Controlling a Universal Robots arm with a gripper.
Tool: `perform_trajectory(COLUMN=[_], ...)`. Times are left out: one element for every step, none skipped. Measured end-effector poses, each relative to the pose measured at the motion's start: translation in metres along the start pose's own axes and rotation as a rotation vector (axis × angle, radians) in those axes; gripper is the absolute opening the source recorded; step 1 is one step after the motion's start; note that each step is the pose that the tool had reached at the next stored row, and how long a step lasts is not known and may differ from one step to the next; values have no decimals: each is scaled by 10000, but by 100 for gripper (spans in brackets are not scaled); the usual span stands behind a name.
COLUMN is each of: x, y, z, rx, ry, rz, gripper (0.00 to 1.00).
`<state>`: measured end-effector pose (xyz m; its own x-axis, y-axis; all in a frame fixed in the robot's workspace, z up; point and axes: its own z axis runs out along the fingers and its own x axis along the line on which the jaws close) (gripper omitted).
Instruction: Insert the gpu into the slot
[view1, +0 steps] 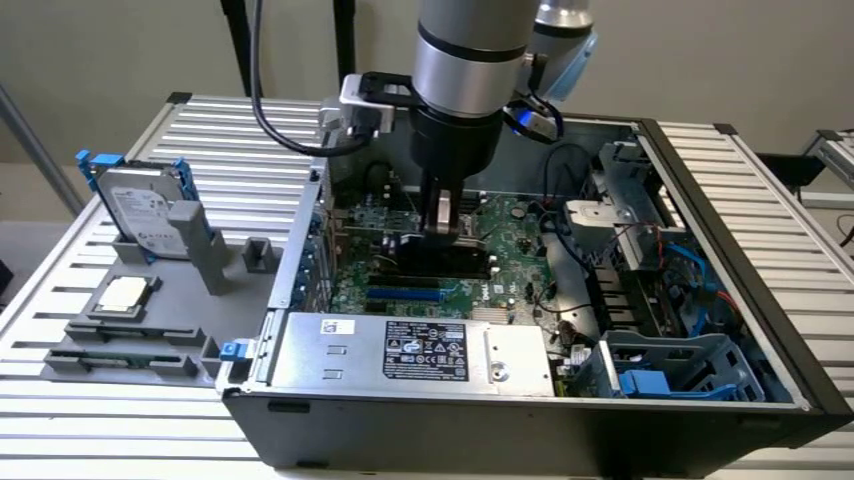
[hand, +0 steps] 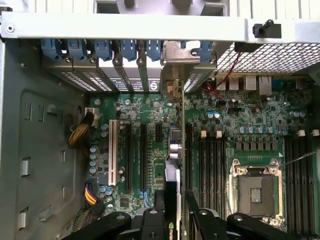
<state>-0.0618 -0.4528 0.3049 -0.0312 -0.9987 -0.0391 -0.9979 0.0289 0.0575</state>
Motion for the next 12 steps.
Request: perform_trajectory(x=[1, 2, 3, 3, 4, 5, 6, 6, 6, 7, 6, 7], y=[1, 4, 8, 13, 18, 21, 23, 23, 21, 21, 21, 22], z=[18, 36, 55, 75, 92, 110, 129, 147, 165, 179, 182, 181], rx=[0, -1, 0, 0, 1, 2, 4, 5, 7, 8, 8, 8], ry=[1, 2, 0, 0, -1, 0, 0, 1, 1, 0, 0, 2], rz=[-7, -9, -12, -13, -13, -13, -13, -14, -15, -15, -14, -13], gripper=[26, 26, 26, 26, 26, 26, 26, 26, 26, 26, 26, 26])
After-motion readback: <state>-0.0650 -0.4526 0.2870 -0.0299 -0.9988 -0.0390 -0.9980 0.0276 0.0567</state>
